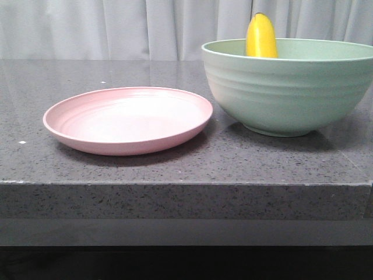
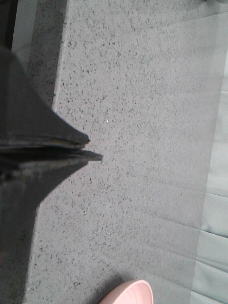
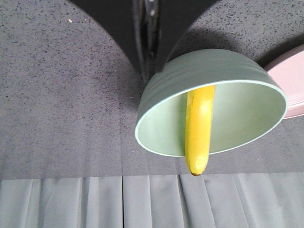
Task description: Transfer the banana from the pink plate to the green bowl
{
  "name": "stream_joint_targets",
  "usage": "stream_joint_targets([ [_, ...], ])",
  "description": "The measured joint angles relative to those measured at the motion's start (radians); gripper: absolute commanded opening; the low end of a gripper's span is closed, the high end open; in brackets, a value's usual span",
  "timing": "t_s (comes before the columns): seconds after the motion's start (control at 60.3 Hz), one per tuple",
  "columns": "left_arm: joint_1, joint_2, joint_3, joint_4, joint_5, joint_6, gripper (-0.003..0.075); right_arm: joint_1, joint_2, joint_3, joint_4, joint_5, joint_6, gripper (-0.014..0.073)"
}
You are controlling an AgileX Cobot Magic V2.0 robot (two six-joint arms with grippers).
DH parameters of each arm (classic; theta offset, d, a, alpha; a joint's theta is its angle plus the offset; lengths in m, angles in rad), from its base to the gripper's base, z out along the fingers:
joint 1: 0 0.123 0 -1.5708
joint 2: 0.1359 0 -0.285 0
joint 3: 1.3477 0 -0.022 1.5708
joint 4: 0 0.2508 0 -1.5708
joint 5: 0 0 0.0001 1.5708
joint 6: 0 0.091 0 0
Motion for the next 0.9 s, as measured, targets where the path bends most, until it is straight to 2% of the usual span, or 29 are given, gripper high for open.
stream_joint_targets([
  [0.249,0.0,0.0,0.0,0.0,0.0,0.0,-0.002,0.0,0.0,0.006,0.0,-0.015,0.0,-0.0051],
  [0.531,0.0,0.0,0.0,0.0,-0.002,0.0,-0.002,-0.015,-0.079,0.188,-0.029,-0.212,0.012,-0.0051],
  [0.713,0.0,0.0,0.0,0.0,-0.002,0.0,-0.002,-0.041,-0.176,0.328,-0.031,-0.21,0.016,-0.0051],
  [0.895,0.0,0.0,0.0,0.0,-0.002,0.0,-0.002,-0.055,-0.18,0.345,-0.031,-0.205,0.018,-0.0051],
])
